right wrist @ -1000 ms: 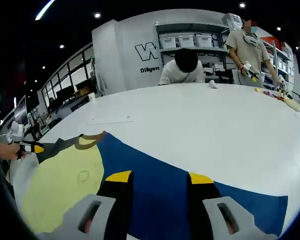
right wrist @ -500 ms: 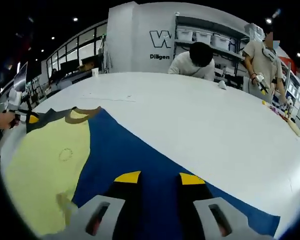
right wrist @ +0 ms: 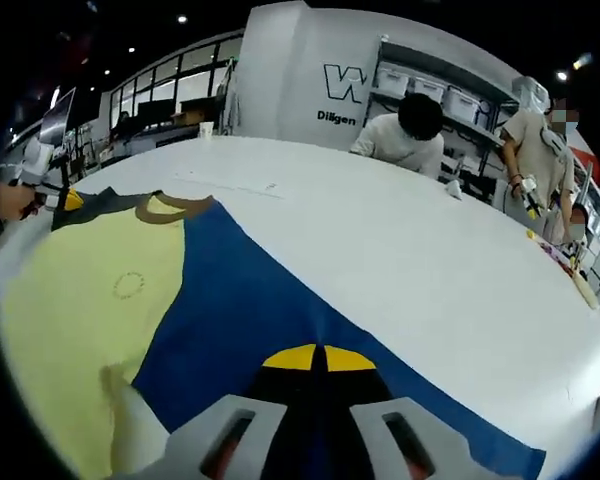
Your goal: Fold the garment on the visible template until the final outline fits inside the template.
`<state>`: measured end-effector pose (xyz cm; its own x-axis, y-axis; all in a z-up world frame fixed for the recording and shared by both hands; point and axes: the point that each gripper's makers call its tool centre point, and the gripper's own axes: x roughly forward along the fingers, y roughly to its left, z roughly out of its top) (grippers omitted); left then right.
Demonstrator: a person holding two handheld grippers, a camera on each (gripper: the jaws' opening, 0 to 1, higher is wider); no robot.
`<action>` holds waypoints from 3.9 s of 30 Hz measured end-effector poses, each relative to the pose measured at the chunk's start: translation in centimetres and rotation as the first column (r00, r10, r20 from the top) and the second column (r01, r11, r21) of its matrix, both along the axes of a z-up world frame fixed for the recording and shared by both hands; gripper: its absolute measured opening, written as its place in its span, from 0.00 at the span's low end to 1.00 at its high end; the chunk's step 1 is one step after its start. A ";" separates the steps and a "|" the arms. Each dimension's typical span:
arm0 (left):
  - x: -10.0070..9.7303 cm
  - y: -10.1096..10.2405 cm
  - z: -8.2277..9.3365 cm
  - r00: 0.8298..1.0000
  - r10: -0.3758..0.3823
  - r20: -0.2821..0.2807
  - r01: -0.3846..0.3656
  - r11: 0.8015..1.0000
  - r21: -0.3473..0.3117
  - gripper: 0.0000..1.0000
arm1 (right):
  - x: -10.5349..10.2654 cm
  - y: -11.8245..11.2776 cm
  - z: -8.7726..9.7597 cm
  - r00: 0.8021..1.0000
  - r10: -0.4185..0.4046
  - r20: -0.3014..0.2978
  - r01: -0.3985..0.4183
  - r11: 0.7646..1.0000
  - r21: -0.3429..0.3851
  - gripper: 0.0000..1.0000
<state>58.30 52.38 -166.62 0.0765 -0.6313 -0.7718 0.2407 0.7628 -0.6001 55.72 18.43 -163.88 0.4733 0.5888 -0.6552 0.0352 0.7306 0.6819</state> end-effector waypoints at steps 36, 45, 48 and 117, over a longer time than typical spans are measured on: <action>-0.4 4.0 1.5 0.965 -0.105 0.240 0.068 0.985 0.157 0.52 | 3.5 -4.9 1.9 0.959 -0.049 0.278 0.066 0.997 -0.051 0.05; 3.7 3.0 3.9 0.906 -0.084 0.416 0.030 0.990 0.137 0.66 | 7.3 -4.0 4.8 0.903 0.000 0.430 0.043 0.995 -0.092 0.15; 4.8 2.3 5.1 0.880 -0.095 0.465 0.037 0.990 0.132 0.67 | 8.3 -3.8 5.2 0.898 0.004 0.439 0.044 0.994 -0.097 0.16; 29.4 10.8 -0.8 0.699 0.041 0.714 -0.366 0.879 0.307 0.37 | 31.6 -6.6 -4.5 0.854 0.296 0.428 0.071 0.748 -0.660 0.26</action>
